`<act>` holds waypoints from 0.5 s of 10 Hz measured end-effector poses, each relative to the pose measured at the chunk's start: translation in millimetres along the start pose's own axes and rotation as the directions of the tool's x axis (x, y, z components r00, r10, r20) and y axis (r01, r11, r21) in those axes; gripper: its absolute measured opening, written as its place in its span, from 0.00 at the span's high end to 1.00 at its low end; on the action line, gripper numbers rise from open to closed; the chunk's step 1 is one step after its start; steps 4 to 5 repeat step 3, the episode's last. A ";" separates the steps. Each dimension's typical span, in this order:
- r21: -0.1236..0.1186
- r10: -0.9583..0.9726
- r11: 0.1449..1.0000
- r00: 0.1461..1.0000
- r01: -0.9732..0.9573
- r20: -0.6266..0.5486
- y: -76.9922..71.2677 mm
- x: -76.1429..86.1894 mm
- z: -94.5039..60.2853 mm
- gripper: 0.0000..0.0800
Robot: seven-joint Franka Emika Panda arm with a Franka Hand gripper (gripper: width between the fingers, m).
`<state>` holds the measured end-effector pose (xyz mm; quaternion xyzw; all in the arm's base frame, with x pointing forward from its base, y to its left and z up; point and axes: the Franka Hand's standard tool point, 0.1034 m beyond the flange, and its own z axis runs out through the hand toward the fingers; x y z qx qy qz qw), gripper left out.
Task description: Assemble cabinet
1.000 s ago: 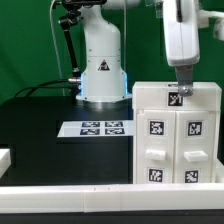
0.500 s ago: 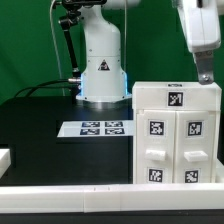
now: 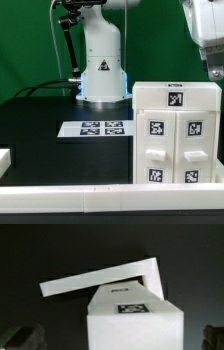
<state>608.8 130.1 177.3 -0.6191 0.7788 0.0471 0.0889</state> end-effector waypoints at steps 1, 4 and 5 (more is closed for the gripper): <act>0.000 -0.007 1.000 1.000 0.007 0.000 0.2 -0.4 0.1 0.00; -0.001 -0.015 1.000 1.000 0.015 0.000 0.7 -1.3 0.4 0.00; -0.001 -0.015 1.000 1.000 0.015 0.000 0.7 -1.3 0.4 0.00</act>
Offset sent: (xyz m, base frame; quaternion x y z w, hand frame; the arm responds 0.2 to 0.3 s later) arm 0.0000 0.0000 0.0000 0.0000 0.0000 0.0000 1.0000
